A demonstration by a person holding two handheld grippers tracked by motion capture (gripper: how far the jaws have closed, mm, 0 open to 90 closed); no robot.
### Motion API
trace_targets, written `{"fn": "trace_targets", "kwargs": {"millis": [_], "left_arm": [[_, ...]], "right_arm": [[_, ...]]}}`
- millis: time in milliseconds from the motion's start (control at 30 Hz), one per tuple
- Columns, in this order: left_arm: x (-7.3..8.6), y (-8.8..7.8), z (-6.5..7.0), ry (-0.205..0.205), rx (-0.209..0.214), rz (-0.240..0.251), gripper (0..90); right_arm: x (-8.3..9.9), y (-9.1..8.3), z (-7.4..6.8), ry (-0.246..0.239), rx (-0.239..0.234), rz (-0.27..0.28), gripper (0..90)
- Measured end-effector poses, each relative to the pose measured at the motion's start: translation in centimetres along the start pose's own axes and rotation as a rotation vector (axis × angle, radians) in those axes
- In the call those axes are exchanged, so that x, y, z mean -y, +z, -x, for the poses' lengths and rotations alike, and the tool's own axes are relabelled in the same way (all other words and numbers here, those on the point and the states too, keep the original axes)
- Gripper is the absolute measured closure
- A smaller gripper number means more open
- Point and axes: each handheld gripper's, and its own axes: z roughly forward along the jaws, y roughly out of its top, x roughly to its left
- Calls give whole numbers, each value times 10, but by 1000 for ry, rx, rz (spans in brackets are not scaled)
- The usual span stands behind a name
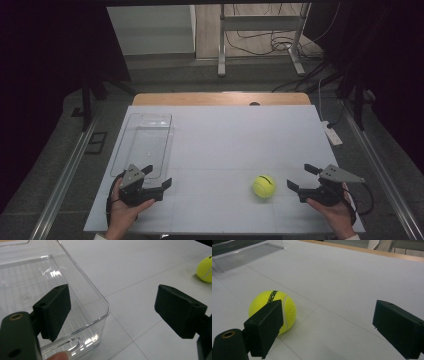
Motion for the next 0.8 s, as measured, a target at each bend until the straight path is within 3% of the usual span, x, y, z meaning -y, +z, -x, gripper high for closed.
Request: {"fn": "trace_targets", "kwargs": {"millis": [800], "left_arm": [[-1, 1, 1, 6, 0, -1, 152]], "right_arm": [[2, 1, 0, 0, 0, -4, 106]]}}
